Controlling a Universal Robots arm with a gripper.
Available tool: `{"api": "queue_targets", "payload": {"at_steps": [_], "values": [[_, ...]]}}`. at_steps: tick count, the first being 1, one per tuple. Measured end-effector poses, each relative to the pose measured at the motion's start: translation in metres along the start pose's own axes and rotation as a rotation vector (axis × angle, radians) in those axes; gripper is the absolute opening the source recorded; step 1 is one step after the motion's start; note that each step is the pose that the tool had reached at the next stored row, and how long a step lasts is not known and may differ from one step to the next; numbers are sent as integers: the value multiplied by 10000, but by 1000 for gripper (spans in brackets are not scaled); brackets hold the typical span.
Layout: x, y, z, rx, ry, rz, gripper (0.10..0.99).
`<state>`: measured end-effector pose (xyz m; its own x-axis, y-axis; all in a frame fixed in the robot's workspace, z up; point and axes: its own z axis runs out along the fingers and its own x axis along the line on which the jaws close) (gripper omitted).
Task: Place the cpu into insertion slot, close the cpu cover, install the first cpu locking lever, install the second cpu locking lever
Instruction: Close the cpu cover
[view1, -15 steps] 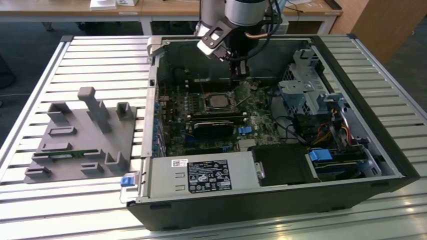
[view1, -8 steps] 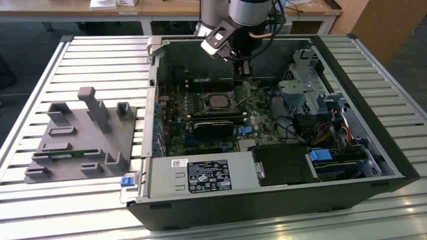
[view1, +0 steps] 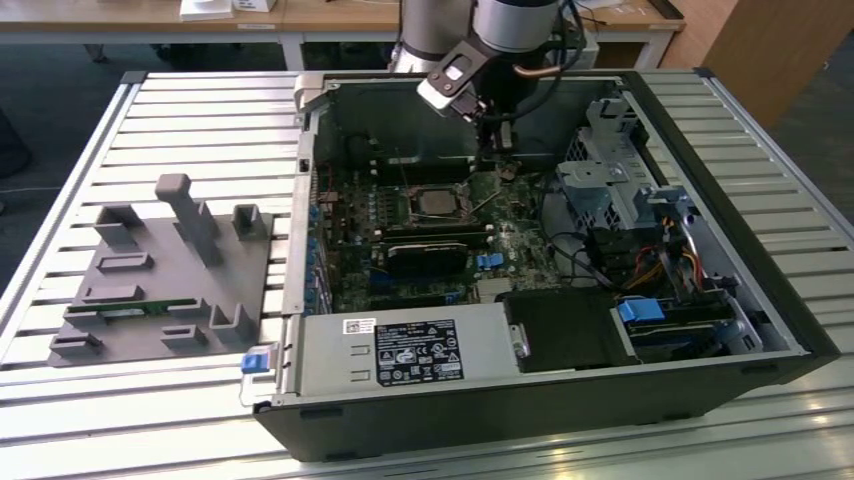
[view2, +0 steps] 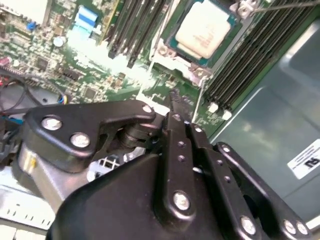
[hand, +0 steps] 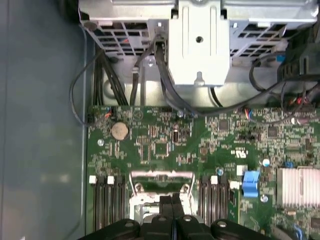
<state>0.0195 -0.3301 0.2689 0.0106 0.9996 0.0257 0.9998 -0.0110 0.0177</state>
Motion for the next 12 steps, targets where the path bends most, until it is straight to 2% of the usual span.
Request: {"api": "queue_targets", "payload": {"at_steps": [5, 12], "values": [[0, 32, 17, 10, 5, -320, 106], [2, 75, 24, 22, -3, -342, 106]]}}
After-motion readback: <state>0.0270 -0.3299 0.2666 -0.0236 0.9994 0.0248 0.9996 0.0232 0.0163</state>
